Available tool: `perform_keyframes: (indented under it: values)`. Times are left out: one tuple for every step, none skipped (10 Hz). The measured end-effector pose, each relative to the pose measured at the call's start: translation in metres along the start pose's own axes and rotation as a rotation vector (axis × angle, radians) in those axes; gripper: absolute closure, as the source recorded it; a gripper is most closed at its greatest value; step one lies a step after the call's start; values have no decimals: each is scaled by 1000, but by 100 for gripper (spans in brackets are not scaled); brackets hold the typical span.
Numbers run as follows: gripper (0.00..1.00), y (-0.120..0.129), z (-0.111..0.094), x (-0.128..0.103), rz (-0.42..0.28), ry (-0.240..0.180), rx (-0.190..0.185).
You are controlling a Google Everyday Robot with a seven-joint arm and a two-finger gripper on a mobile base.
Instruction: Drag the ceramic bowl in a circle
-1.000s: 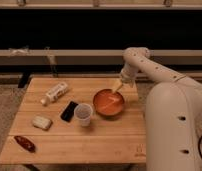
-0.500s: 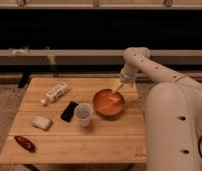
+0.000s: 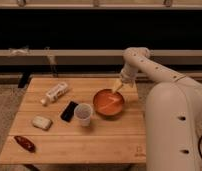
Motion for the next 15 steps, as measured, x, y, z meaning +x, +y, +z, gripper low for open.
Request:
perform_keyframes:
  values:
    - [20, -2, 1, -1, 2, 1, 3]
    - [20, -6, 7, -3, 5, 13, 8]
    - [20, -9, 21, -11, -2, 26, 9]
    - [20, -13, 36, -14, -6, 37, 9]
    - [20, -19, 56, -16, -11, 49, 6]
    - [20, -23, 79, -17, -20, 67, 2]
    - [20, -23, 96, -19, -31, 87, -1]
    - [20, -21, 112, -20, -46, 108, 1]
    - [21, -23, 109, -21, -44, 101, 2]
    - [25, -22, 108, -22, -46, 100, 3]
    - [34, -23, 108, -21, -44, 103, 3]
    - [45, -22, 106, -22, -46, 104, 2]
    - [53, -23, 104, -21, -44, 103, 3]
    - [63, -24, 100, -21, -42, 101, 3]
    - [77, -24, 97, -21, -41, 103, 1]
